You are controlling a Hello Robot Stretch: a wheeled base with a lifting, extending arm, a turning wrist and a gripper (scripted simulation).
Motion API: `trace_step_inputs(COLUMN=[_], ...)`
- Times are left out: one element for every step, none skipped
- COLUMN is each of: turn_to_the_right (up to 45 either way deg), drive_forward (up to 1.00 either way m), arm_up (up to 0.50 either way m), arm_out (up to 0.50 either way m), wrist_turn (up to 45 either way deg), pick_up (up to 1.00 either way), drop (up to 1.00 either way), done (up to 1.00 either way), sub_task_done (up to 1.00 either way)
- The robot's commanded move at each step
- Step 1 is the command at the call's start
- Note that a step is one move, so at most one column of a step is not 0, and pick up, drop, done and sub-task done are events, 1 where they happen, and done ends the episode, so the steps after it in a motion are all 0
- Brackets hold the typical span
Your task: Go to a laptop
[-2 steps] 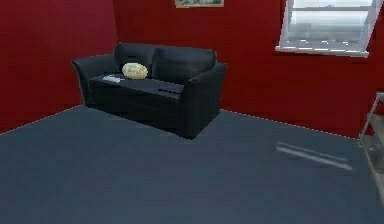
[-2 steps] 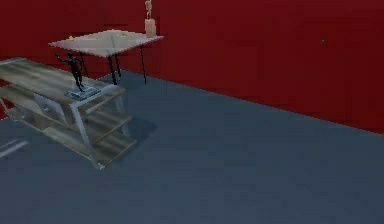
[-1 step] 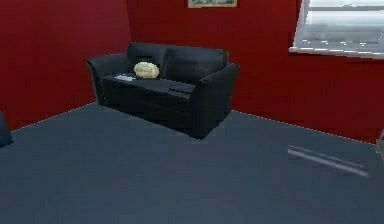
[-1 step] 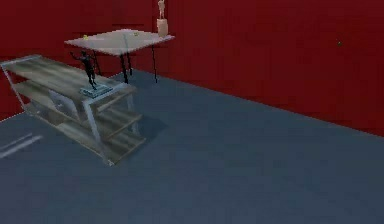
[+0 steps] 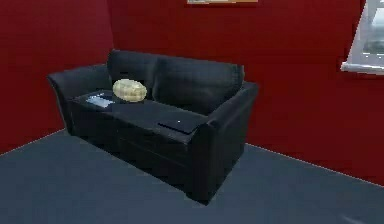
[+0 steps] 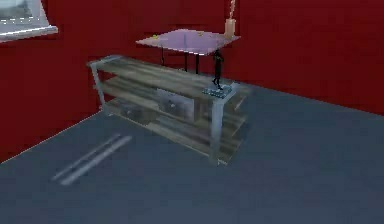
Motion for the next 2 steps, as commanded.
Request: trace_step_inputs(turn_to_the_right=[0.0,0.0], drive_forward=[0.80,0.00], arm_up=[0.00,0.00], arm_out=[0.00,0.00], wrist_turn=[0.0,0.0], pick_up=[0.00,0.00], drop=[0.00,0.00], done=[0.00,1.00], sub_task_done=[0.00,0.00])
